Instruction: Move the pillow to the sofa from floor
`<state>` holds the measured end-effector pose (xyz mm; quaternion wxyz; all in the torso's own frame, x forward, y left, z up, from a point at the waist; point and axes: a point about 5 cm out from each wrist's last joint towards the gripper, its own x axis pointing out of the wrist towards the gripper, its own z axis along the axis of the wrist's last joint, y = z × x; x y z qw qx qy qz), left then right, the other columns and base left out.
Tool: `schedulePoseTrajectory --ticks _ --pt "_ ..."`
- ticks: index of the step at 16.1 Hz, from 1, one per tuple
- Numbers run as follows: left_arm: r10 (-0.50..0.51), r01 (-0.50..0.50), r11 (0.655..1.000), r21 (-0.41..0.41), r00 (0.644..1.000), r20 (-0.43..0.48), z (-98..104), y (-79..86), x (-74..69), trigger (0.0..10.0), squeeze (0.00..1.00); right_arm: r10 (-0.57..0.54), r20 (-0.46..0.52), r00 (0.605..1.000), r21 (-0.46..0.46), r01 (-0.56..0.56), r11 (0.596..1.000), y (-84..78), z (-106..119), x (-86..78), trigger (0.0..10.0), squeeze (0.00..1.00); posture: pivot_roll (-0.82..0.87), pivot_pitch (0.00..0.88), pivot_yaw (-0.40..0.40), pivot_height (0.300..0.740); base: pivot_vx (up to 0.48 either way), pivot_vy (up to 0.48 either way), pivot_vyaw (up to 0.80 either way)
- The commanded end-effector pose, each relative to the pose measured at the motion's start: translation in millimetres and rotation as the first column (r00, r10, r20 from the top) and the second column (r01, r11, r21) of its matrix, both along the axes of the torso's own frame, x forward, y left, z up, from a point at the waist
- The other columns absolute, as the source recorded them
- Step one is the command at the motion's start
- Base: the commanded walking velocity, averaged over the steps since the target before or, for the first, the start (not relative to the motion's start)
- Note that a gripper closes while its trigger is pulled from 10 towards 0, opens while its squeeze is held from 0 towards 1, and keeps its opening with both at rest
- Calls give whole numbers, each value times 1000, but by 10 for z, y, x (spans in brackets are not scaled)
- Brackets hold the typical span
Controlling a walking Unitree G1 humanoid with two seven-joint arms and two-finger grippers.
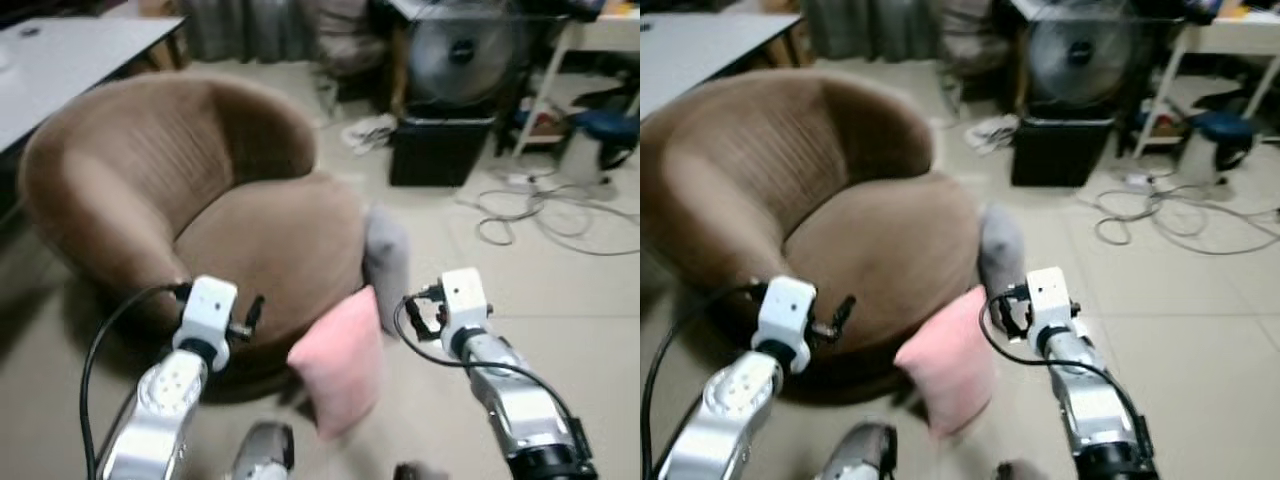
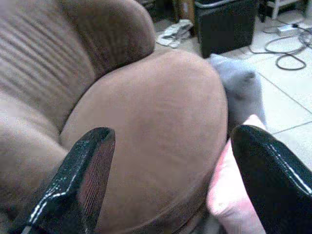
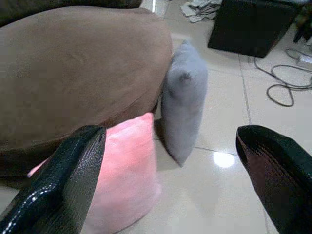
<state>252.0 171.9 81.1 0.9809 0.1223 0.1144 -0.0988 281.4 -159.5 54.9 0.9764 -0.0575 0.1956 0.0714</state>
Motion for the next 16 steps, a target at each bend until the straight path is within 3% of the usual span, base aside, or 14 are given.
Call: schedulePoseTrajectory --ticks 1,3,6,10,16 --pt "-5 5 1000 8 1000 15 61 3 61 10000 0 -40 69 997 -12 41 999 -44 122 65 10000 0 29 0 19 651 0 0 0" --pt "12 -13 1000 28 1000 14 49 21 64 10000 0 -57 108 992 4 57 998 -40 156 62 10000 0 30 0 20 651 0 0 0" --pt "20 -21 1000 4 992 123 64 8 56 10000 0 68 59 996 -12 -67 998 80 53 10 10000 0 32 0 19 651 0 0 0" --pt "-13 13 1000 -9 999 31 -53 -22 1 10000 0 62 8 998 40 -62 997 95 -26 -53 10000 0 38 0 9 651 0 0 0" --pt "-28 28 1000 -14 999 -15 -187 -33 -57 10000 0 86 3 996 9 -86 996 92 -50 -61 10000 0 52 0 -5 651 0 0 0"
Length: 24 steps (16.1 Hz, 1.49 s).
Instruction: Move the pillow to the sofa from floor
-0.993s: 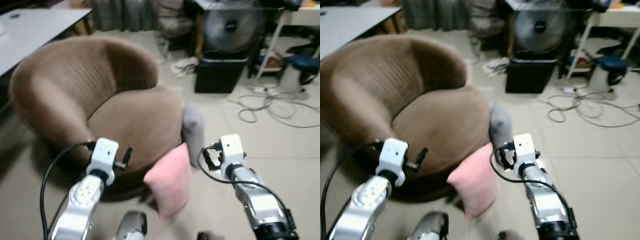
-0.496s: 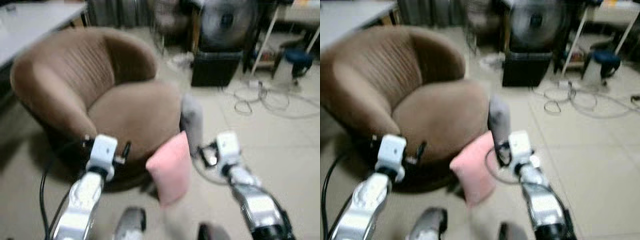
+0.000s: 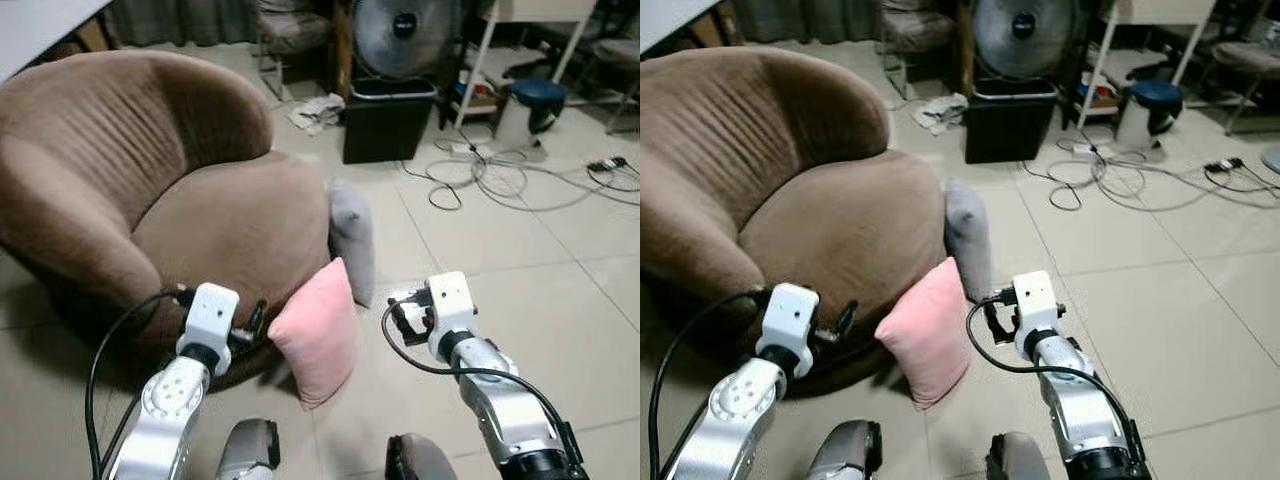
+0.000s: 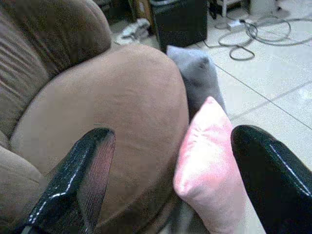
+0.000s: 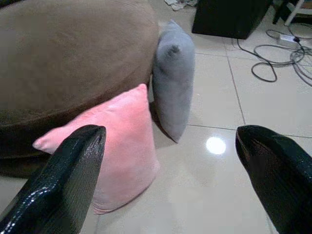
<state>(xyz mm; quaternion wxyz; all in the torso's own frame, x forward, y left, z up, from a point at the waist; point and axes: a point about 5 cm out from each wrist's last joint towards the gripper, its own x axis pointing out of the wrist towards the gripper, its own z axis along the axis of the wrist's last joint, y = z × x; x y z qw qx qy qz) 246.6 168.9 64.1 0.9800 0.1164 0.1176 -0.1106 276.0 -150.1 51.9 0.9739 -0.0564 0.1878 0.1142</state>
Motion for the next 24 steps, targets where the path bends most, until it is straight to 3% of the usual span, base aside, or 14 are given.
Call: schedulePoseTrajectory --ticks 1,16,19,24 --pt "-4 4 1000 -3 1000 -3 -7 1 -3 10000 0 7 -9 1000 -9 -7 1000 4 -23 -9 10000 0 52 0 -5 651 247 0 0" --pt "2 -2 1000 -3 1000 9 44 25 81 10000 0 52 4 999 -44 -52 998 24 14 77 10000 0 44 0 -4 651 310 0 -92" --pt "2 -2 1000 -1 1000 13 54 25 89 10000 0 46 -3 999 -24 -47 999 35 5 81 10000 0 46 0 -4 651 320 0 760" --pt "-9 9 1000 -2 1000 15 58 18 115 10000 0 32 0 999 -30 -32 999 13 3 97 10000 0 41 0 1 651 320 0 0"
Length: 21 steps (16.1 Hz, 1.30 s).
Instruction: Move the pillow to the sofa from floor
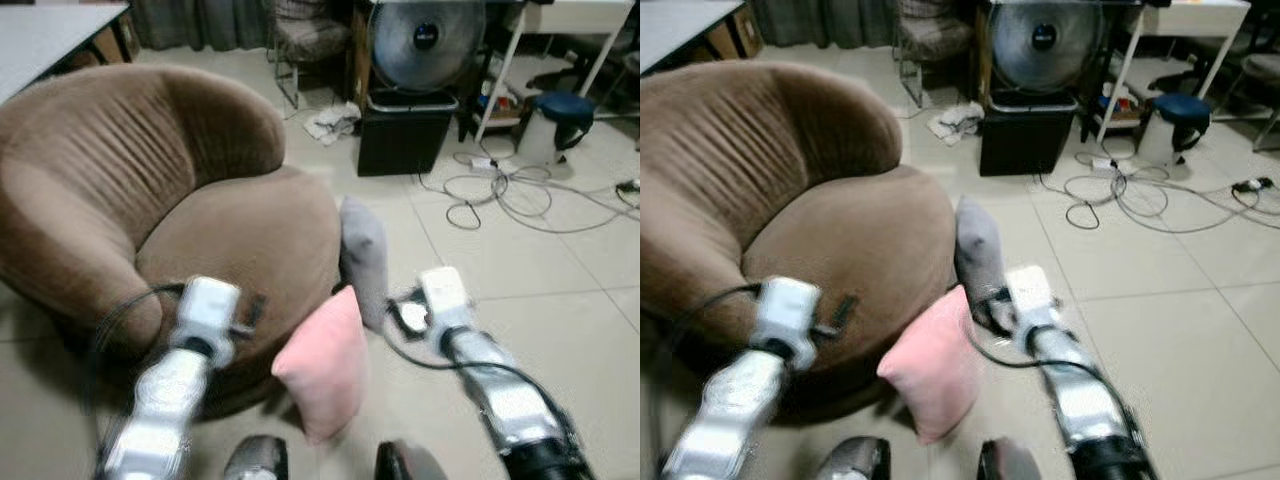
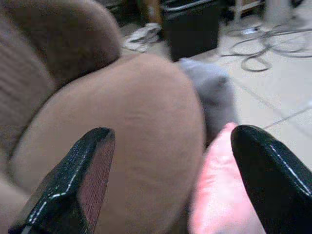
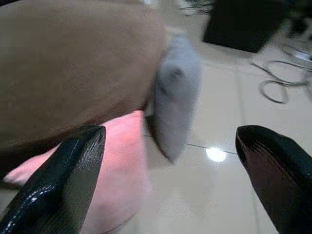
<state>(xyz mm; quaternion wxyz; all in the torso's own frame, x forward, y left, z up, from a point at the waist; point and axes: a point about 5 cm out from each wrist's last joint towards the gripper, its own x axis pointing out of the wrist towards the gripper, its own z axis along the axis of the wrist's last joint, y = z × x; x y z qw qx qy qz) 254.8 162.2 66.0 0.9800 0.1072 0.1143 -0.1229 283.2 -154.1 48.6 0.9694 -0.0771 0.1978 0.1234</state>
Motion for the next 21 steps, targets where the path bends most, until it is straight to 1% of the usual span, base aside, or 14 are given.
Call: schedulePoseTrajectory --ticks 1,3,8,11,12,13,21 --pt "13 -13 1000 20 1000 13 39 84 33 10000 0 3 16 1000 13 -3 1000 52 35 25 10000 0 41 0 1 651 319 0 0" --pt "9 -10 1000 20 1000 14 39 82 44 10000 0 -1 11 1000 16 1 1000 52 26 18 10000 0 41 0 2 651 322 0 -563" --pt "1 -1 1000 21 1000 14 41 69 53 10000 0 -4 12 1000 14 3 1000 48 28 15 10000 0 39 0 3 651 321 0 0" --pt "-4 3 1000 21 1000 13 38 70 53 10000 0 -5 8 1000 14 5 1000 50 23 9 10000 0 39 0 3 651 317 0 -696" --pt "-6 6 1000 29 1000 14 35 66 55 10000 0 -5 12 1000 13 5 1000 47 25 9 10000 0 39 0 3 651 270 0 0" --pt "-6 6 999 45 1000 14 26 66 56 10000 0 -5 13 1000 11 4 1000 47 25 10 10000 0 39 0 3 651 0 0 0" --pt "-22 21 999 31 1000 19 23 41 62 10000 0 -3 12 1000 6 3 1000 38 29 17 10000 0 34 0 5 647 0 0 0"
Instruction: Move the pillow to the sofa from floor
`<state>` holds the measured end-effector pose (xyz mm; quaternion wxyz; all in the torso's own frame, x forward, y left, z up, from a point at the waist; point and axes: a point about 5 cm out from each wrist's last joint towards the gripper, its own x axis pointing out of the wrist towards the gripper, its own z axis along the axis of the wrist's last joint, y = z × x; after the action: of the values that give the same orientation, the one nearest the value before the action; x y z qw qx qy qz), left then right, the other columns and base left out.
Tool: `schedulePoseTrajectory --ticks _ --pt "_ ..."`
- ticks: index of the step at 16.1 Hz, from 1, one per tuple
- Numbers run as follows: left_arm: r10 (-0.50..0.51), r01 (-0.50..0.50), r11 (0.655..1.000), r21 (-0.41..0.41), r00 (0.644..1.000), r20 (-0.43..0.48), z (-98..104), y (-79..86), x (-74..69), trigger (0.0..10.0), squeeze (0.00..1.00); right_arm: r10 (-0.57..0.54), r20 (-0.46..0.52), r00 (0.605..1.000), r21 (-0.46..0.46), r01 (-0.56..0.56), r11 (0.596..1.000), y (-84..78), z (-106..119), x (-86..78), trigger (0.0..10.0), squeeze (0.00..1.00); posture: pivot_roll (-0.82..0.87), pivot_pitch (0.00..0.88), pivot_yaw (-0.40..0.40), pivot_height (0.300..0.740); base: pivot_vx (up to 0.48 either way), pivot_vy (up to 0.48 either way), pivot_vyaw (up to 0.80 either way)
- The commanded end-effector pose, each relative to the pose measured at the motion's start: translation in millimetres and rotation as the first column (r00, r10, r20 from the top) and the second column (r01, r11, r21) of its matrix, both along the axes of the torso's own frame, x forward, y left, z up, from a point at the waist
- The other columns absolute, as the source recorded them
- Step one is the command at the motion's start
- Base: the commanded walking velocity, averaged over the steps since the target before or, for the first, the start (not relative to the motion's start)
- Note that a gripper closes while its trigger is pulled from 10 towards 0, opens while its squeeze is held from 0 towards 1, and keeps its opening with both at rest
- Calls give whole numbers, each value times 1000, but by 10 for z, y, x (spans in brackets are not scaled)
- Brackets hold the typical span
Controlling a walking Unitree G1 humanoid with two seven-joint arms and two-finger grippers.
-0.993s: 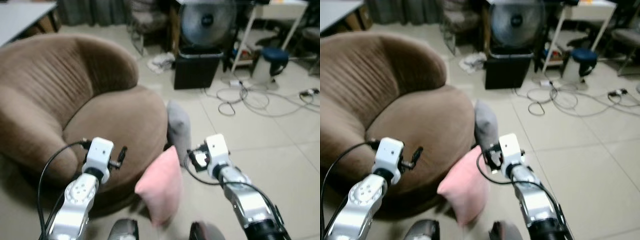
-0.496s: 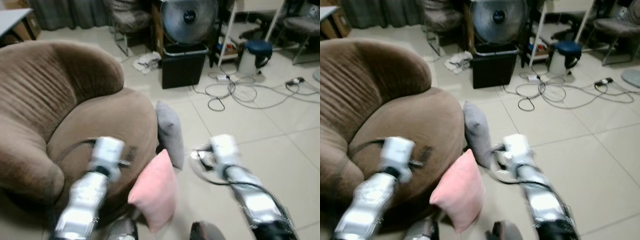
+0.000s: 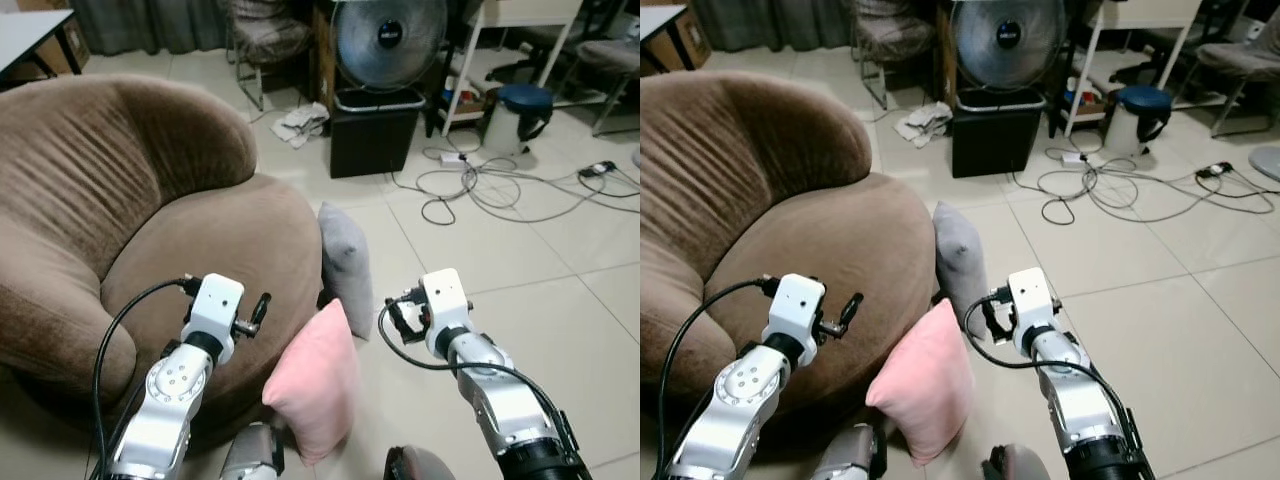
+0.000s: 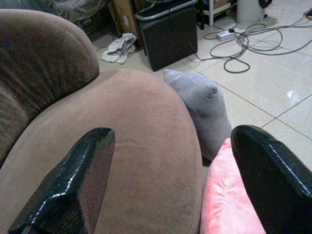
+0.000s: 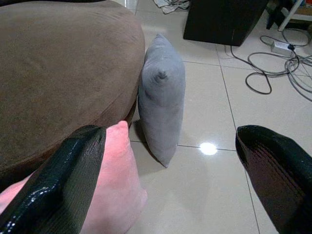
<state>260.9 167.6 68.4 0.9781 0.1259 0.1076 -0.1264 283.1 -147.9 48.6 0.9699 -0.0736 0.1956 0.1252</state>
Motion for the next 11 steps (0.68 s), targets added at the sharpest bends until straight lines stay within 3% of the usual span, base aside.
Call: schedulePoseTrajectory --ticks 1,5,11 --pt "-10 10 1000 -4 1000 4 -3 -14 0 10000 0 -3 7 1000 -3 3 1000 -23 27 17 10000 0 35 0 2 637 0 0 0" --pt "-11 11 1000 -5 1000 6 -6 -18 -6 10000 0 1 9 1000 -7 -1 1000 -23 28 17 10000 0 35 0 1 607 0 0 0" --pt "-16 16 1000 4 1000 9 -19 -37 -13 10000 0 3 10 1000 -18 -2 1000 -35 20 10 10000 0 32 0 -1 607 0 0 0"
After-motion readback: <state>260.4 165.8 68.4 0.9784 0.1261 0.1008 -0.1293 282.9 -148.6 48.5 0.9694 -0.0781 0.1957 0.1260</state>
